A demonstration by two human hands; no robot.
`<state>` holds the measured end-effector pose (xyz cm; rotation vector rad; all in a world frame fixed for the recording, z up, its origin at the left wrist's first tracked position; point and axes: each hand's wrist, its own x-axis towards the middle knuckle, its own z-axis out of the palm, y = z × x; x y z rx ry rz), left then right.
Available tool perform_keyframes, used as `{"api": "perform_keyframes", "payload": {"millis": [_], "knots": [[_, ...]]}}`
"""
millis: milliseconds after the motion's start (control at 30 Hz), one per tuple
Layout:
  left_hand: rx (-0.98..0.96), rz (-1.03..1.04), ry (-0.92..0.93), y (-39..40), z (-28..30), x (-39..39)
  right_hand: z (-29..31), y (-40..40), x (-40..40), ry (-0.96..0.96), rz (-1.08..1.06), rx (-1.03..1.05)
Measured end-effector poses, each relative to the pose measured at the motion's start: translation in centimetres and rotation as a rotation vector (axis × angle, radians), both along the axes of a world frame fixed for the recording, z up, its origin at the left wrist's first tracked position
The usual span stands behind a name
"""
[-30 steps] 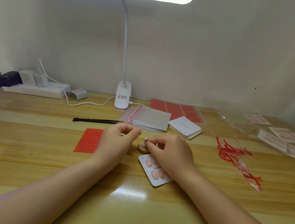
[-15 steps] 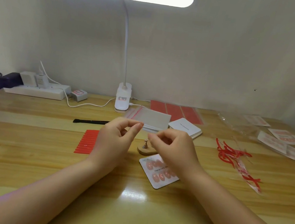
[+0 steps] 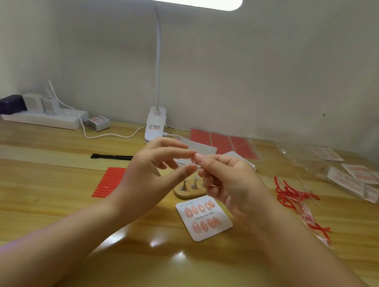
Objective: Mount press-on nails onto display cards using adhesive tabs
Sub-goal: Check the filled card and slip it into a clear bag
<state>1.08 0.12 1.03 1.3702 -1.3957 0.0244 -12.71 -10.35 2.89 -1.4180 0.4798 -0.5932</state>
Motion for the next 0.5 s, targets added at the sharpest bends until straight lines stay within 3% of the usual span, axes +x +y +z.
{"api": "perform_keyframes", "payload": {"millis": [200, 500], "knots": [[-0.107, 0.010, -0.185, 0.0, 1.2, 0.0, 1.0, -0.1, -0.7, 0.050, -0.006, -0.265], [-0.150, 0.053, -0.152, 0.4, 2.4, -1.1, 2.2, 0.3, -0.9, -0.085, 0.129, -0.194]]}}
